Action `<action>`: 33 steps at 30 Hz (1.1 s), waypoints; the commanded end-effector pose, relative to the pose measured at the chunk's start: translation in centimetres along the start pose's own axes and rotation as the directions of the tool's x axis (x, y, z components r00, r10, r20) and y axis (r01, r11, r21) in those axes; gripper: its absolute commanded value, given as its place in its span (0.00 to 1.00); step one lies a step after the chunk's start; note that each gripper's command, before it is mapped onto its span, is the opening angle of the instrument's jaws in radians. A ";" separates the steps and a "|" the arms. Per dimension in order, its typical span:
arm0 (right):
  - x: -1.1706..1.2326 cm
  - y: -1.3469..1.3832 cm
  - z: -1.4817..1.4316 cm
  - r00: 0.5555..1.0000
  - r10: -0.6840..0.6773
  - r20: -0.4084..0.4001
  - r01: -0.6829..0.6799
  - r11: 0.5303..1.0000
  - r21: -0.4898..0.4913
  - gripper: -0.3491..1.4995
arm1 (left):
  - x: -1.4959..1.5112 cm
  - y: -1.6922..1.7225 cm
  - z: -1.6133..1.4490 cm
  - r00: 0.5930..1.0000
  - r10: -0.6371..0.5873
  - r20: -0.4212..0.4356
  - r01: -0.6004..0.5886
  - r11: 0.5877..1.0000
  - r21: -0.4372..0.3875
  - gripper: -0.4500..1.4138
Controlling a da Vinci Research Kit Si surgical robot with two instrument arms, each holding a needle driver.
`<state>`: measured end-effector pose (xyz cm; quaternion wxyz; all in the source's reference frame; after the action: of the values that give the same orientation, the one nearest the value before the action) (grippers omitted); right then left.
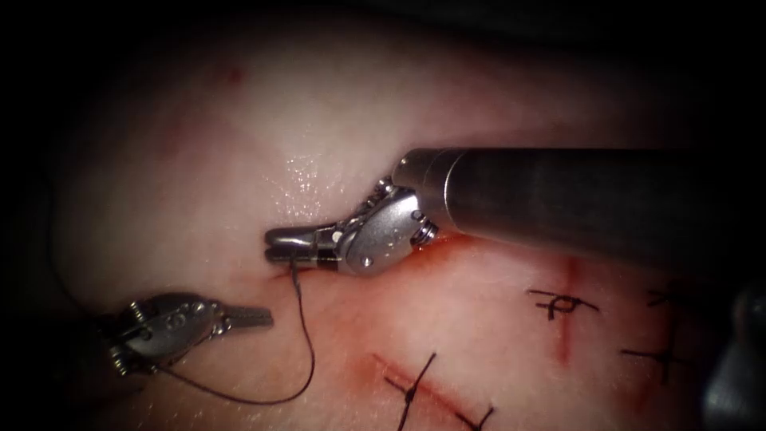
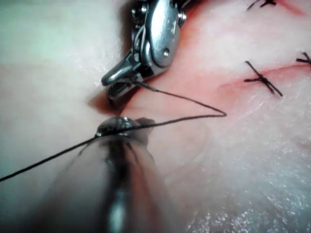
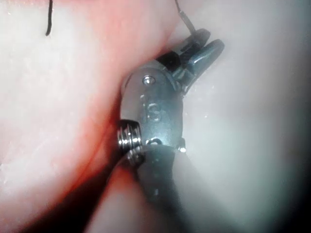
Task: Wound Closure
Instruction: Insert the needle through the skin above the incision with the right gripper.
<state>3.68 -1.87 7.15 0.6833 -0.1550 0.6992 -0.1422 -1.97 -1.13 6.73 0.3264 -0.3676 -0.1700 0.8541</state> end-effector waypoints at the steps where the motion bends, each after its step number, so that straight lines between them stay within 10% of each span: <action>1: -0.05 -0.01 0.07 1.000 0.007 -0.002 -0.007 1.000 0.000 0.00 | 0.02 -0.04 0.10 1.000 0.001 -0.001 -0.001 1.000 0.001 0.07; 33: -0.19 -0.47 0.10 0.998 0.042 0.038 -0.047 0.989 0.140 0.00 | 0.00 -0.06 0.13 1.000 0.002 -0.005 -0.002 1.000 0.004 0.06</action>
<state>3.71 -2.23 7.47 0.7086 -0.0909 0.6782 -0.1723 -1.98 -1.12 6.79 0.3277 -0.3682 -0.1673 0.8538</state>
